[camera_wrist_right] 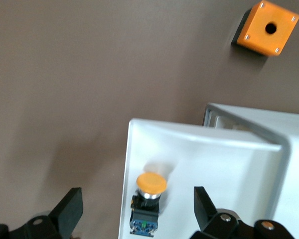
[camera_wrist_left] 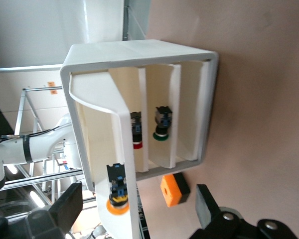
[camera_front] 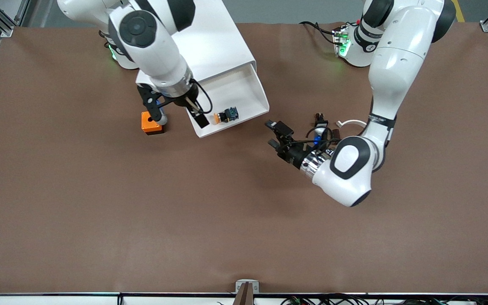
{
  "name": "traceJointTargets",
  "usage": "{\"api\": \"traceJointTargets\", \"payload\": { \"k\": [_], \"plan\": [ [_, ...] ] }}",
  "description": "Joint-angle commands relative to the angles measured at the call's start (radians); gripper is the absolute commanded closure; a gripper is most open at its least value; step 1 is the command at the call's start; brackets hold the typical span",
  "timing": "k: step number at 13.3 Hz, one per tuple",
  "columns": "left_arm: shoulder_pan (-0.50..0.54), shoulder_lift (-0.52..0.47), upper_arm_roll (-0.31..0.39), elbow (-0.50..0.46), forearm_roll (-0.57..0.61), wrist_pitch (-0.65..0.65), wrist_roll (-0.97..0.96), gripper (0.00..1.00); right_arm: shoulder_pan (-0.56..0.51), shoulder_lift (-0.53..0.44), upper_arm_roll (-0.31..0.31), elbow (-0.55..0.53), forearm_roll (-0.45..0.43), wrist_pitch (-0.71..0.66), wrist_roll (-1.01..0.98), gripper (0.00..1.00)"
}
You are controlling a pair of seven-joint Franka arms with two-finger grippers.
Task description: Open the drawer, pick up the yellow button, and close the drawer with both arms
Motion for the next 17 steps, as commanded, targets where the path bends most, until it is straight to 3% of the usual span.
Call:
{"api": "traceJointTargets", "payload": {
  "k": [1, 7, 12, 14, 17],
  "plan": [
    [0.045, -0.016, 0.010, 0.014, 0.048, -0.019, 0.039, 0.01, 0.062, 0.035, -0.011, 0.000, -0.004, 0.041, 0.069, 0.02],
    [0.125, -0.044, 0.015, 0.038, 0.214, -0.024, 0.265, 0.01, 0.126, 0.064, -0.011, -0.078, -0.021, 0.162, 0.109, 0.02],
    [0.133, -0.111, 0.050, 0.036, 0.276, -0.024, 0.570, 0.01, 0.145, 0.083, -0.011, -0.105, -0.021, 0.219, 0.127, 0.11],
    [0.128, -0.137, 0.044, 0.031, 0.339, -0.024, 0.696, 0.01, 0.143, 0.081, -0.011, -0.110, -0.022, 0.215, 0.126, 0.25],
    [0.105, -0.151, 0.039, 0.032, 0.468, -0.022, 0.961, 0.00, 0.140, 0.080, -0.011, -0.109, -0.022, 0.206, 0.111, 0.62]
  ]
}}
